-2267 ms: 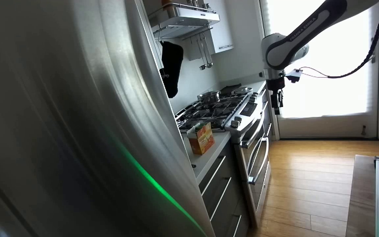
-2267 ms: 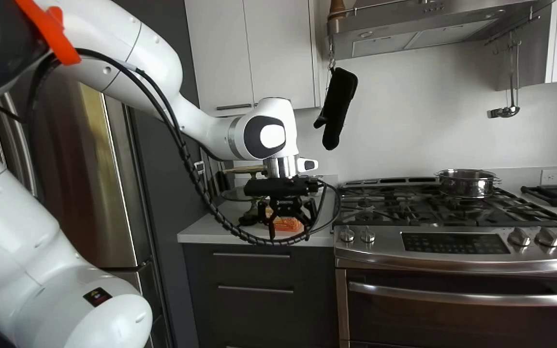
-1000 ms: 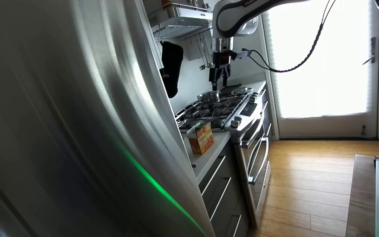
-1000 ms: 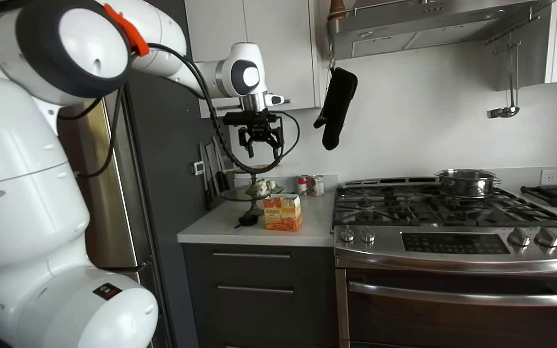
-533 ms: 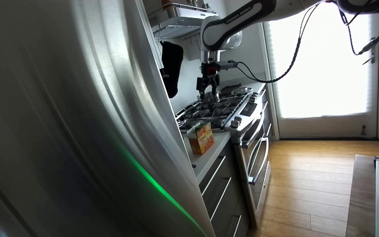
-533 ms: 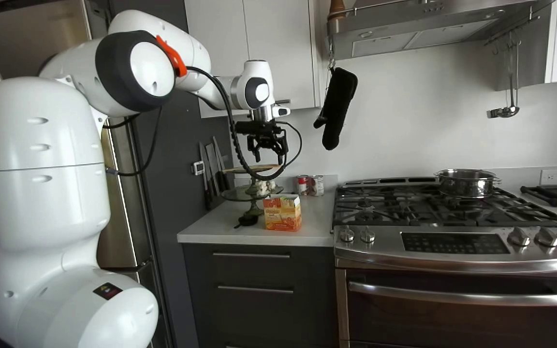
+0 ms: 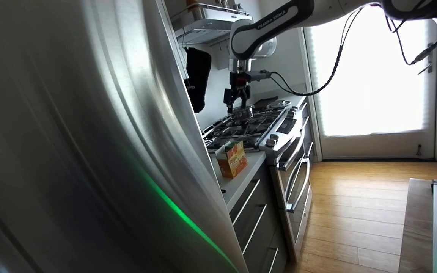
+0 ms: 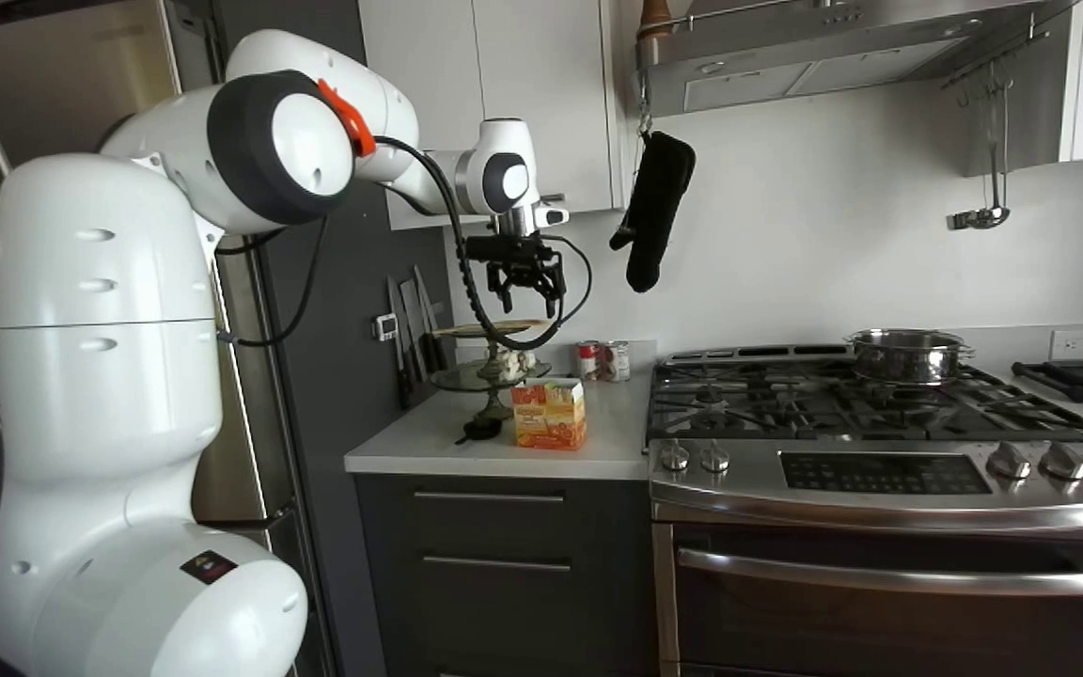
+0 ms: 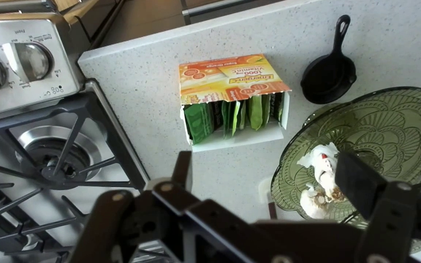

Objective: Pick up one sachet from the orange box and put it in the black measuring spoon

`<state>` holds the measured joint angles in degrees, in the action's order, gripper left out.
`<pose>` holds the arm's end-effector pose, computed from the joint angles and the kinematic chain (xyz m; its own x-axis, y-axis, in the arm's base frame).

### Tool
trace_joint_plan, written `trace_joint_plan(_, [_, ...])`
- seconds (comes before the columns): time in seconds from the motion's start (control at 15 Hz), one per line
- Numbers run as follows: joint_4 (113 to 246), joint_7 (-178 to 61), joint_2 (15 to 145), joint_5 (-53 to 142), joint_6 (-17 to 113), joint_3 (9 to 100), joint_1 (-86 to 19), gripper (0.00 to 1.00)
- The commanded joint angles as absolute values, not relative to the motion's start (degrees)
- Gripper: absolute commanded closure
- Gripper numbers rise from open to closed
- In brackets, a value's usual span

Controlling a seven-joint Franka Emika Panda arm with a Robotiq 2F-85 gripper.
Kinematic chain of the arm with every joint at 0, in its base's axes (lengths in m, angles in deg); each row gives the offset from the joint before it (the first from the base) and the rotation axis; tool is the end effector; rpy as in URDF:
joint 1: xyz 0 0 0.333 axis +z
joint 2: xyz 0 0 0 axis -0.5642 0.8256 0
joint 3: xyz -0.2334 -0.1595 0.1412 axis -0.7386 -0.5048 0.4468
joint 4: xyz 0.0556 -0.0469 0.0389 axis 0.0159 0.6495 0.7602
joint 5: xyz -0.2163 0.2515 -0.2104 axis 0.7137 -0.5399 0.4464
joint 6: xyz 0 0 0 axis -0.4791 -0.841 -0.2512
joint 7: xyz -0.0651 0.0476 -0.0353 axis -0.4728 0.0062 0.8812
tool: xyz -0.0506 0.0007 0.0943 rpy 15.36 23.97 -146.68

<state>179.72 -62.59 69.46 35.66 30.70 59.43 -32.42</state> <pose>0.6239 0.0398 0.5883 0.9477 -0.0035 0.3191 0.0336 -0.9933 -0.1106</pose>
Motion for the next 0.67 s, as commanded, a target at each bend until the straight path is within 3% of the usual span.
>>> trace_joint_plan(0.0, [173.37, -65.84, 76.69, 33.32, 30.43, 59.87, -33.12, 0.00])
trace_joint_plan(0.47, [163.65, -68.69, 87.53, 31.91, 29.16, 61.10, -33.41, 0.00])
trace_joint_plan(0.53, [162.38, -68.61, 88.80, 31.98, 28.62, 61.25, -33.43, 0.05])
trace_joint_plan(0.6, [161.24, -68.45, 89.97, 32.22, 28.39, 61.35, -33.38, 0.16])
